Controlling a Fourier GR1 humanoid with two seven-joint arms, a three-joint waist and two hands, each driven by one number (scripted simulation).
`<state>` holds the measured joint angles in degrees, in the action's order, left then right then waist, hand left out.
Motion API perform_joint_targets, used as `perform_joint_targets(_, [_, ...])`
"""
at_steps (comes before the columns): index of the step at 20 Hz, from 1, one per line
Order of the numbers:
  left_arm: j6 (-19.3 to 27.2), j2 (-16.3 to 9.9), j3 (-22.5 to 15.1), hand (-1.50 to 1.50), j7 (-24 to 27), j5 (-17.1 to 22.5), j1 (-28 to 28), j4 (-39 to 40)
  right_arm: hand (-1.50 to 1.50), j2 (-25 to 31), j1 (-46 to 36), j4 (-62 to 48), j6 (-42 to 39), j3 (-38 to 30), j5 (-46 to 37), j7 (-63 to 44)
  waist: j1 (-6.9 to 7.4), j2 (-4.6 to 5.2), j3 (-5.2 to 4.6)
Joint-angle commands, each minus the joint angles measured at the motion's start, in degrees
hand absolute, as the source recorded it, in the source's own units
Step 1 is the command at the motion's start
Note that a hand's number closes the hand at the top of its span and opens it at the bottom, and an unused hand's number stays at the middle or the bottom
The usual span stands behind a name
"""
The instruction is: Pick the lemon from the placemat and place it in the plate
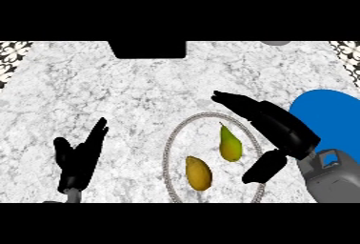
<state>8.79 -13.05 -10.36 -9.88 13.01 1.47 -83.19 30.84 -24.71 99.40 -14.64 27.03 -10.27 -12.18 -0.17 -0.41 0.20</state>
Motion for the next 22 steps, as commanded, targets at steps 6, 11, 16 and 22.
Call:
perform_joint_targets(6, [-2.72, 0.64, 2.3, 0.0, -1.47, 0.47, -1.97, 2.9, -1.5, -8.76, 3.21, 7.04, -0.89, 7.51, -12.87, -13.75, 0.05, 0.33, -0.23])
perform_joint_targets(11, [-1.52, 3.42, 2.23, 0.0, 0.12, -2.15, -4.91, 6.23, -1.5, -11.55, 3.16, 2.3, -7.33, 5.83, -11.62, -12.84, 0.1, 0.43, -0.22])
perform_joint_targets(16, [-0.92, 4.48, 1.31, 0.0, -1.36, -3.37, 0.48, -0.01, -1.5, -15.49, 6.78, -1.49, -6.21, 6.91, -17.96, -8.99, 0.33, 0.39, -0.2])
perform_joint_targets(22, [-3.57, 2.34, 3.91, 0.0, -6.09, -2.04, -2.03, -0.94, -1.5, -20.44, 7.46, -0.06, -5.48, 10.34, -25.67, -14.34, 0.32, 0.37, -0.21])
